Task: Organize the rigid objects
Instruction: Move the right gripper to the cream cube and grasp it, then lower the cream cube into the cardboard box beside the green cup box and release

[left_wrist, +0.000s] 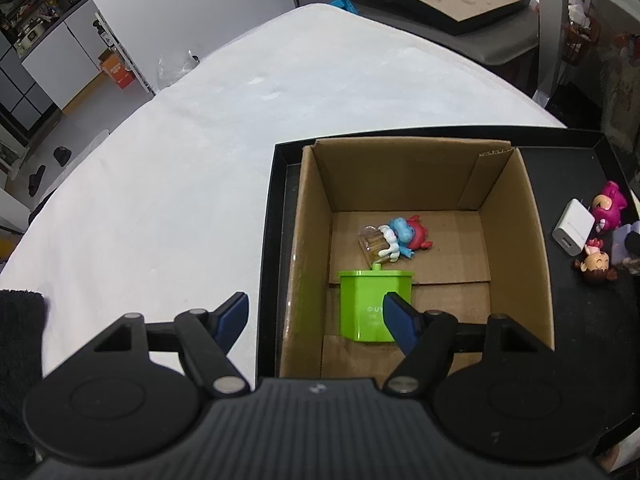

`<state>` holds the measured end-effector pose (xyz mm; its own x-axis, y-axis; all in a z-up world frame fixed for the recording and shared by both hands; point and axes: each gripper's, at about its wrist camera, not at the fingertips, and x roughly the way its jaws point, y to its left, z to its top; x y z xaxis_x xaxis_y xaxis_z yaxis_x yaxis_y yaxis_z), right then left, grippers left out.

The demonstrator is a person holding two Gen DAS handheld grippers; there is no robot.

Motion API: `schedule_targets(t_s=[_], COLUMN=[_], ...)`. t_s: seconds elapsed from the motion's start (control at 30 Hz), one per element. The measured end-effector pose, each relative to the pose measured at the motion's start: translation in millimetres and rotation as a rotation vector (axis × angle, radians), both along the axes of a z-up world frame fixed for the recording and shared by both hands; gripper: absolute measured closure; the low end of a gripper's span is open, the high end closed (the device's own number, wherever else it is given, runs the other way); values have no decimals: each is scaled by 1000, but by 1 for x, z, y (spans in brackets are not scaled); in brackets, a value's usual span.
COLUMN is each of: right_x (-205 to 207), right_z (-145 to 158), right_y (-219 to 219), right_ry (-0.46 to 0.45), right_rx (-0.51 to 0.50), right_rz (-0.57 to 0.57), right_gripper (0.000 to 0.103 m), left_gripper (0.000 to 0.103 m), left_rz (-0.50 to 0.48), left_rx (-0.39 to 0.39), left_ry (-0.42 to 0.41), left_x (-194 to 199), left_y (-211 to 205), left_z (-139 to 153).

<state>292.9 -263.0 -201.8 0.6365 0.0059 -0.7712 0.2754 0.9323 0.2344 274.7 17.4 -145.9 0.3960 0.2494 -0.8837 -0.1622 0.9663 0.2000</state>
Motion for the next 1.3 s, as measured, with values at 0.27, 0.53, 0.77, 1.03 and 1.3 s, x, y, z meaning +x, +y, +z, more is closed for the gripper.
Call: schedule_targets(t_s=[0.27,0.53,0.77,1.03,1.3], right_x=[-5,-11,-16,-19,-24], right_z=[14,34,47,59,69], right_y=[6,16,31,51,75], right_ry=[-48,-121,-166,-209,-257], right_rx=[53,70,107,133,142], right_rz=[42,80,136,204,291], right_gripper=[60,60,60,60,60], left_gripper=[30,31,35,51,93], left_rz=[19,40,47,20,74], left_rx=[-34,-114,-165,-184,-232], left_ry=[-28,-46,-59,-55,-37], left_x=[-10,-23,-29,-29,-34], left_y=[16,32,41,41,50], left_z=[7,3,-6,-17,-31])
